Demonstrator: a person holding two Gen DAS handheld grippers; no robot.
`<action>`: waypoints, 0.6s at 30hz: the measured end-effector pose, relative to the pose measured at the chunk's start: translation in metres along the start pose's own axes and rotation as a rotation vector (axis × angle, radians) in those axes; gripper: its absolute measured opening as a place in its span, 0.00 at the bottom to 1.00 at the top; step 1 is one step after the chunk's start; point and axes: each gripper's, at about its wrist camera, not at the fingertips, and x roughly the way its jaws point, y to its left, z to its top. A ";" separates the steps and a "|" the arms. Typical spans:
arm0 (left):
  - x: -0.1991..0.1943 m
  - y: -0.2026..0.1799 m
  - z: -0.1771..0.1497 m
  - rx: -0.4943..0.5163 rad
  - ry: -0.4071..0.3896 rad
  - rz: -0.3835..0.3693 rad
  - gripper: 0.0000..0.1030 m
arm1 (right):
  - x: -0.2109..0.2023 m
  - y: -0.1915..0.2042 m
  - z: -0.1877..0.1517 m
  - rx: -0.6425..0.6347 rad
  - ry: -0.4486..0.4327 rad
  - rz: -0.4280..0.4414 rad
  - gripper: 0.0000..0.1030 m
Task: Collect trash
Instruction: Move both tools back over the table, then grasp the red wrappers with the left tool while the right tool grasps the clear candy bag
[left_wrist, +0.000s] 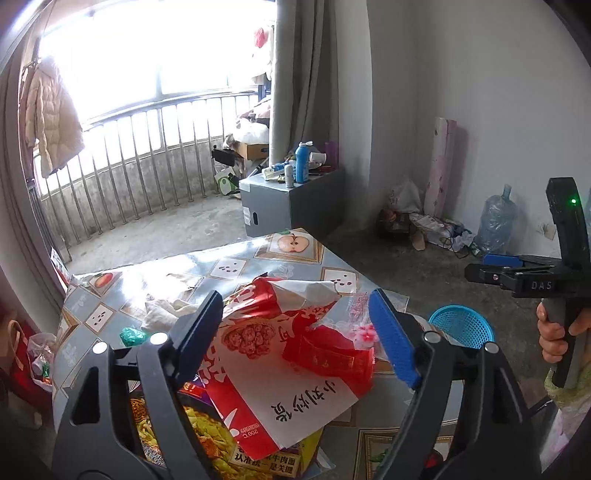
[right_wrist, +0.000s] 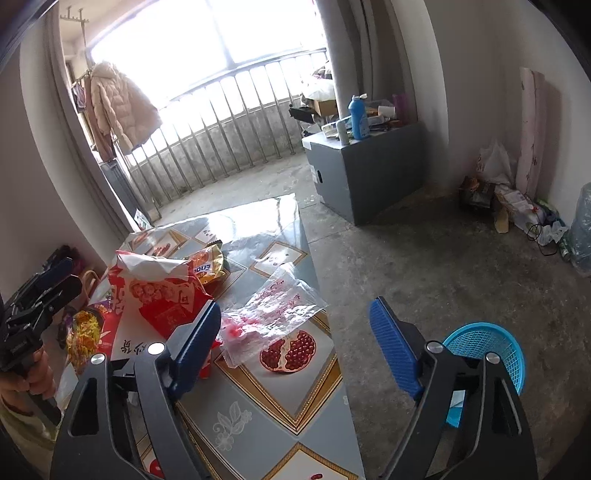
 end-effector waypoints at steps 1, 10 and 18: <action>0.001 -0.003 -0.002 0.009 0.003 -0.006 0.66 | 0.005 -0.001 0.000 0.004 0.011 0.006 0.75; 0.053 -0.031 -0.030 0.022 0.177 -0.112 0.43 | 0.053 -0.011 -0.003 0.056 0.117 0.066 0.58; 0.106 -0.054 -0.053 0.066 0.336 -0.145 0.44 | 0.081 -0.025 0.001 0.088 0.176 0.085 0.56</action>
